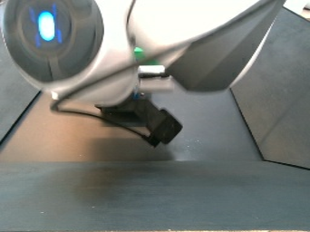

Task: Pick up the oval object. Move up. Place the oval object on the fixture. Regrasp the oval object. Move to above the board. Insert the oval object.
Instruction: Place the oval object on the fixture, then regrasp the oval object.

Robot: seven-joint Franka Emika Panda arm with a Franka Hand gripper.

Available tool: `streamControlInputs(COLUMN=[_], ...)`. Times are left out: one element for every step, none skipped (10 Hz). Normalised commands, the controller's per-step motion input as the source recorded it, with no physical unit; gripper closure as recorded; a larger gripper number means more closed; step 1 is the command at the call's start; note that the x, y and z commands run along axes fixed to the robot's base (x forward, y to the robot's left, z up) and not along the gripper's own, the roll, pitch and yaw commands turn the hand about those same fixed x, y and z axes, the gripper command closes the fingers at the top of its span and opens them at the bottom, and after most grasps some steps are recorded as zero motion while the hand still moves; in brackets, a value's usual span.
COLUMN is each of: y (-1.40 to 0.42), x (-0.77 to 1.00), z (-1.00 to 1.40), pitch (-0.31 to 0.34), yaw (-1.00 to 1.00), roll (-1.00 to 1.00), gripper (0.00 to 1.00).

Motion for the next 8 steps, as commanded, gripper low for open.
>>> streamControlInputs(y=[0.08, 0.07, 0.06, -0.50, 0.00, 0.00, 0.00, 0.00], x=[0.11, 0.08, 0.07, 0.00, 0.00, 0.00, -0.01, -0.02], z=[-0.58, -0.57, -0.56, -0.17, 0.00, 1.00, 1.00, 1.00], pitch=[0.016, 0.008, 0.008, 0.000, 0.000, 0.041, 0.044, 0.041], yaw=[-0.09, -0.08, -0.08, 0.00, 0.00, -0.08, -0.07, -0.06], roll=[-0.12, -0.10, -0.10, 0.00, 0.00, 0.06, 0.07, 0.07], gripper=[1.00, 1.00, 1.00, 1.00, 0.00, 0.00, 0.00, 0.00])
